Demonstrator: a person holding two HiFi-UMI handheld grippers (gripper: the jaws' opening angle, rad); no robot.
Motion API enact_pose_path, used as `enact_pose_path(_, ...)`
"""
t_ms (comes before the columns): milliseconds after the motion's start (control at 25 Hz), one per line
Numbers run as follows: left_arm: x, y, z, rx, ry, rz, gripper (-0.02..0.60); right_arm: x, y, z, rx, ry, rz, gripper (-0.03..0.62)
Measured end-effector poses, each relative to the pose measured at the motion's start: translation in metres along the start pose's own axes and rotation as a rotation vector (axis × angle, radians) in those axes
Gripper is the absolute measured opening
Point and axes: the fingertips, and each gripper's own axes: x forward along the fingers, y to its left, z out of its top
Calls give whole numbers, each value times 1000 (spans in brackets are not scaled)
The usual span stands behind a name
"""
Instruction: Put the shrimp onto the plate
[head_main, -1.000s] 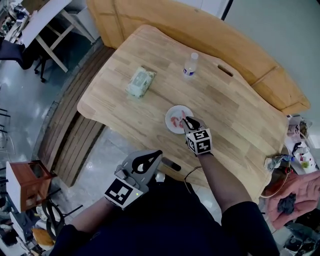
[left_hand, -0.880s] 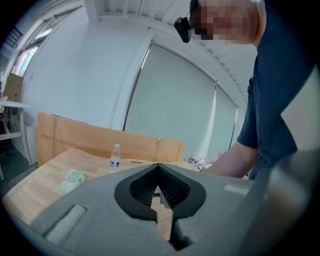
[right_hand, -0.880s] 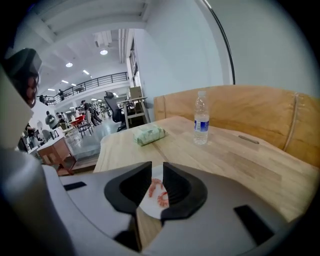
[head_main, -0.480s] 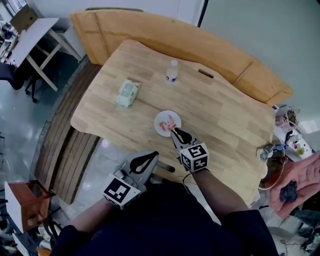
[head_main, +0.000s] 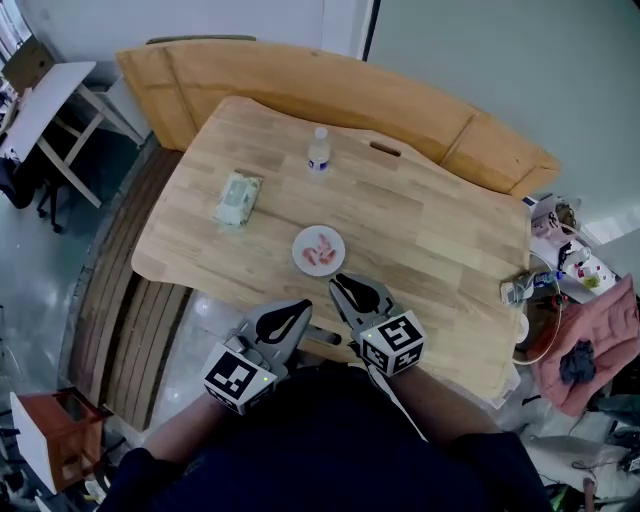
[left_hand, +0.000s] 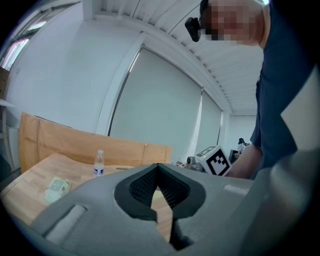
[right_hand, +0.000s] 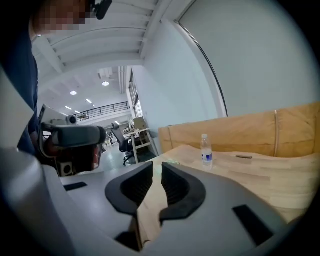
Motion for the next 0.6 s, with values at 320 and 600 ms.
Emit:
enact_pose_path(320, 3, -7, 2, -2, 5, -38, 5, -32, 33, 28, 19, -68, 37, 61)
enact_pose_path(600, 5, -16, 4, 4, 9, -67, 5, -55, 58, 44, -63, -113, 56, 46)
